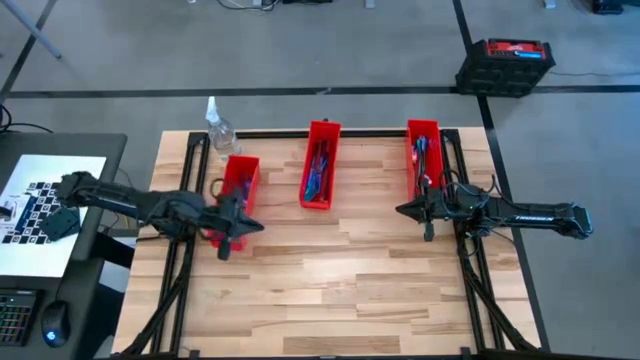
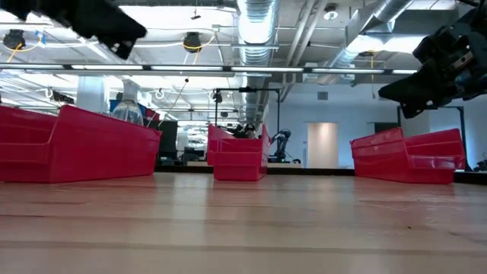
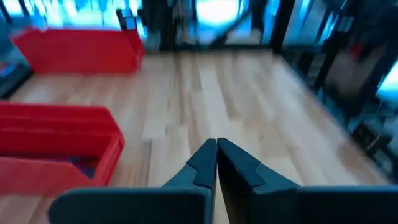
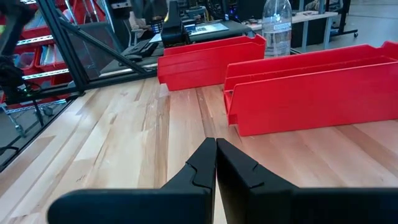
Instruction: Sort silverware
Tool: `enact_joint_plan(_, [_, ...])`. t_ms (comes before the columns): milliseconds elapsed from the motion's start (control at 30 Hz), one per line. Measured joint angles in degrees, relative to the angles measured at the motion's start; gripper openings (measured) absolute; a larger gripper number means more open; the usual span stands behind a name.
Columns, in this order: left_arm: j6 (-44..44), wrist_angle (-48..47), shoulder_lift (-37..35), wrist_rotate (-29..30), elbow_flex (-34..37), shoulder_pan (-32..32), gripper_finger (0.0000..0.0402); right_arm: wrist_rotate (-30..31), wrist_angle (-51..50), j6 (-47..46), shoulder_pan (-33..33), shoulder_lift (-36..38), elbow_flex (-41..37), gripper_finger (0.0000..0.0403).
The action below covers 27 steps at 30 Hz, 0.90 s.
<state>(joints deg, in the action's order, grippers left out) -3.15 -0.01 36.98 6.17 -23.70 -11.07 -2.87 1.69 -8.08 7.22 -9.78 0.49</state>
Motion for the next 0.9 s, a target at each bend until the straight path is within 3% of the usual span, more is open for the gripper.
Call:
enact_joint_plan(200, [-2.2,2.9,-17.3,0.0,12.7,0.0,0.0000,0.0,0.0,0.0,0.0,0.0,0.0,0.0001])
enact_joint_plan(467, [2.6,1.2,-36.8,0.0,21.1,0.2,0.0000,0.0,0.0,0.0,0.0,0.0,0.0,0.0001])
enact_joint_plan(900, [8.7,1.8,-36.6,0.5,23.1,3.5,0.0000,0.1,-0.2,0.1,0.0,0.0,0.0,0.0001])
